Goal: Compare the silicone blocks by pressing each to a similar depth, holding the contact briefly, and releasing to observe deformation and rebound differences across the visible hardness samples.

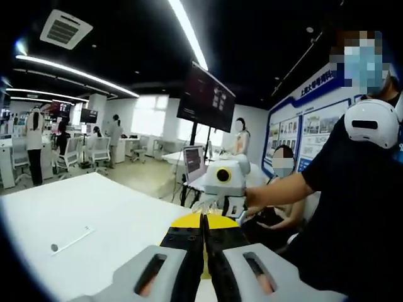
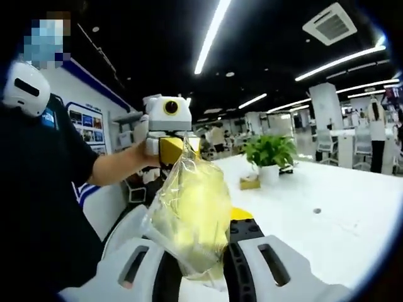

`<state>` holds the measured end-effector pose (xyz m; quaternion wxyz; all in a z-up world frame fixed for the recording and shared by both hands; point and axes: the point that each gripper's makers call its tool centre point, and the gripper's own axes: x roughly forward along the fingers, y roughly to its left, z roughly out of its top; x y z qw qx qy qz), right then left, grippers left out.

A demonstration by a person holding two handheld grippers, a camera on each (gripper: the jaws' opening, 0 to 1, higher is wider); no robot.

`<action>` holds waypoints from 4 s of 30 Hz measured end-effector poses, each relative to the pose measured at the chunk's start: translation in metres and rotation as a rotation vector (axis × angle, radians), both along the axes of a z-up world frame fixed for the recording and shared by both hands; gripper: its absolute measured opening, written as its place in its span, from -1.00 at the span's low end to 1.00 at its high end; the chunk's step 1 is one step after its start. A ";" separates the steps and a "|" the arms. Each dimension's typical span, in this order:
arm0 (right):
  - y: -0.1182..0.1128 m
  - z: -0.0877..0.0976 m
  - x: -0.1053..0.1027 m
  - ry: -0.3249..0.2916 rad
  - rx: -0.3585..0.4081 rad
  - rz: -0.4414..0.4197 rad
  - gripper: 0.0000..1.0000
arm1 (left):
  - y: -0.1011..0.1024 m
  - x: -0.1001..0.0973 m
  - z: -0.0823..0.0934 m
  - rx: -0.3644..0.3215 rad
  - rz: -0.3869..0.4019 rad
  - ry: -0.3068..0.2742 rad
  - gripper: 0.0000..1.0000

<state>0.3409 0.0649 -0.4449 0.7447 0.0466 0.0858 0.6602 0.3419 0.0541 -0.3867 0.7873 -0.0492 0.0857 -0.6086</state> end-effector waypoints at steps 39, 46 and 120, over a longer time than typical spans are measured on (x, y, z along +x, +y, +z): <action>0.005 -0.004 0.006 -0.029 -0.072 0.025 -0.85 | 0.009 0.003 -0.004 -0.004 0.042 0.024 -1.00; 0.004 -0.006 0.005 -0.026 -0.075 0.028 -0.84 | 0.008 0.002 -0.006 -0.003 0.044 0.028 -1.00; -0.187 -0.070 -0.034 -0.135 -0.040 -0.708 0.89 | 0.049 0.025 -0.055 -0.154 0.233 0.290 -1.00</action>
